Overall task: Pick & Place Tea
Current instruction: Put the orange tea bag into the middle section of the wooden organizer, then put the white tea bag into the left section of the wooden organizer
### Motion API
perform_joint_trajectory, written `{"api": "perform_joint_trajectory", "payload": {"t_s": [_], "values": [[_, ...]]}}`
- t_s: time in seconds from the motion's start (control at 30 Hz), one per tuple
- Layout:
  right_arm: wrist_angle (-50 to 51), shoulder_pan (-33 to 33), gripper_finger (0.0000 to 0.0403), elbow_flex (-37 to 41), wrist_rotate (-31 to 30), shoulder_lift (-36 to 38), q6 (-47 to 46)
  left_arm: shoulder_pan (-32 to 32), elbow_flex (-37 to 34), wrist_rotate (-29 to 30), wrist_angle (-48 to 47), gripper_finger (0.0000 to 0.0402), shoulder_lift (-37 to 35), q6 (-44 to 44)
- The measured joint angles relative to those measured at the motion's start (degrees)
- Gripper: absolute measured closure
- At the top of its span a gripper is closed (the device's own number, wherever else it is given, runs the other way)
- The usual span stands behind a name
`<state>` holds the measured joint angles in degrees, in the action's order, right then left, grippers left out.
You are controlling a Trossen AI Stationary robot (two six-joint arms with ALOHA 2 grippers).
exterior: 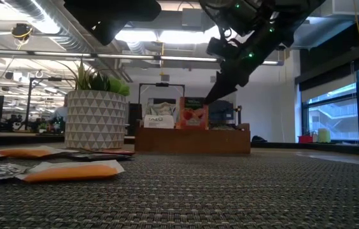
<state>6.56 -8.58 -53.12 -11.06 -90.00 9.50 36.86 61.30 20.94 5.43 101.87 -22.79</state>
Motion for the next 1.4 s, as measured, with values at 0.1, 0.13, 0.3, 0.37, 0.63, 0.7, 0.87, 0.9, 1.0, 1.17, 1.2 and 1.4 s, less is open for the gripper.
{"api": "perform_joint_trajectory", "payload": {"t_s": [0.1, 0.13, 0.3, 0.37, 0.63, 0.7, 0.87, 0.9, 1.0, 1.17, 1.2, 1.4], "values": [[1.8, -0.5, 0.0398, 0.0, 1.3, 0.0, -0.6, 0.0, 0.0, 0.0, -0.1, 0.0276, 0.0, 0.0], [1.9, -0.6, 0.0398, 0.0, 1.4, 0.0, -0.9, 0.0, 0.0, 0.0, -0.1, 0.0276, 0.0, 0.0], [1.6, -0.6, 0.0398, 0.0, 1.7, -0.8, -1.5, 0.0, 0.0, 0.0, -0.1, 0.0276, 0.0, 0.0], [1.3, -0.6, 0.0398, -0.1, 2.2, -1.7, -1.5, 0.0, 0.0, 0.0, -0.1, 0.0276, 0.0, 0.0], [-1.9, -0.7, 0.0398, -0.1, 3.3, -6.5, -1.3, 0.0, 0.0, 0.0, -0.1, 0.0276, 0.0, 0.0], [-2.4, -0.6, 0.0398, -0.1, 1.8, -7.2, -1.2, 0.0, 0.0, 0.0, -0.1, 0.0276, 0.0, 0.0], [-2.5, -0.6, 0.0392, -0.1, 0.1, -7.8, -1.0, 0.0, 0.0, 0.0, -0.1, 0.0276, 0.0, 0.0], [-2.6, -0.6, 0.0386, -0.1, 0.1, -7.8, -0.3, 0.0, 0.0, 0.0, -0.1, 0.0276, 0.0, 0.0], [-2.5, -0.6, 0.0358, -0.1, 0.1, -7.8, 0.0, 0.0, 0.0, -0.1, -0.4, 0.0276, 0.0, 0.0], [-3.0, -0.6, 0.0293, -0.3, 0.1, -7.8, -0.3, 0.0, 0.0, -1.9, -1.2, 0.0276, 0.0, -0.2], [-3.3, -0.6, 0.0281, -0.3, -0.5, -7.7, -0.3, 0.0, 0.0, -2.3, -1.4, 0.0276, 0.0, -0.5], [-3.4, 0.3, 0.0238, -0.3, -4.3, -3.9, -4.5, 0.0, 0.1, -3.0, -5.3, 0.0276, 0.0, -5.2]]}}
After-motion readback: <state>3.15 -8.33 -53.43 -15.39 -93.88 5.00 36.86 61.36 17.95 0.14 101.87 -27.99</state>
